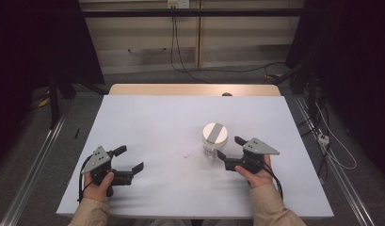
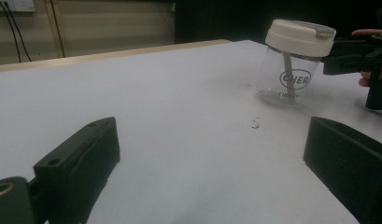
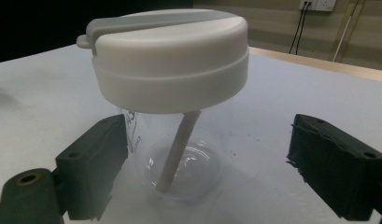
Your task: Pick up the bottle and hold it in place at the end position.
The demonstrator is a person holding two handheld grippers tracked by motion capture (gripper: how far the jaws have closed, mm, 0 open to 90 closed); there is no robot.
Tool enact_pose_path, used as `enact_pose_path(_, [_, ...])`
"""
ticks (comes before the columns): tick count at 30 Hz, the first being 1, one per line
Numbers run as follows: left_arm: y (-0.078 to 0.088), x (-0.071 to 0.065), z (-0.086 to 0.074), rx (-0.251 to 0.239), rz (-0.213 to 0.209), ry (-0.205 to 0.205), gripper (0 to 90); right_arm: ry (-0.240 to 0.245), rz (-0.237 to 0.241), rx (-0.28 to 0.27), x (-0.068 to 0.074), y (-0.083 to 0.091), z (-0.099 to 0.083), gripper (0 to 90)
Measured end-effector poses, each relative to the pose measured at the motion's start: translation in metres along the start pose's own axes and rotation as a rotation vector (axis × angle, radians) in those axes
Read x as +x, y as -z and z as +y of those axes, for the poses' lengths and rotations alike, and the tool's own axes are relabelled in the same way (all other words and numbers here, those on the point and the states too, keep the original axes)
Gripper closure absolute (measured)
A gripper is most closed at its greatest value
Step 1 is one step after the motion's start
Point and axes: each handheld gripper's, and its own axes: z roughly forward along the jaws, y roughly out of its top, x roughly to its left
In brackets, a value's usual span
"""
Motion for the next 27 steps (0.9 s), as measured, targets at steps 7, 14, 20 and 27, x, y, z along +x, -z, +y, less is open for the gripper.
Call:
enact_pose_path(7, [-0.002, 0.001, -0.001, 0.01, -0.011, -0.001, 3.4, 0.009, 0.023, 0.017, 0.004, -0.012, 0.004, 12.6])
enact_pose_path(14, [0.0, 0.002, -0.002, 0.008, -0.006, -0.004, 3.4, 0.01, 0.044, 0.026, 0.006, -0.022, 0.005, 12.6])
enact_pose_path(20, [-0.003, 0.002, 0.0, 0.008, -0.005, -0.008, 3.4, 0.012, 0.053, 0.033, 0.008, -0.031, 0.008, 12.3])
enact_pose_path(27, [-0.008, -0.001, 0.0, 0.015, -0.014, -0.012, 3.4, 0.009, 0.059, 0.032, 0.006, -0.038, 0.01, 11.7])
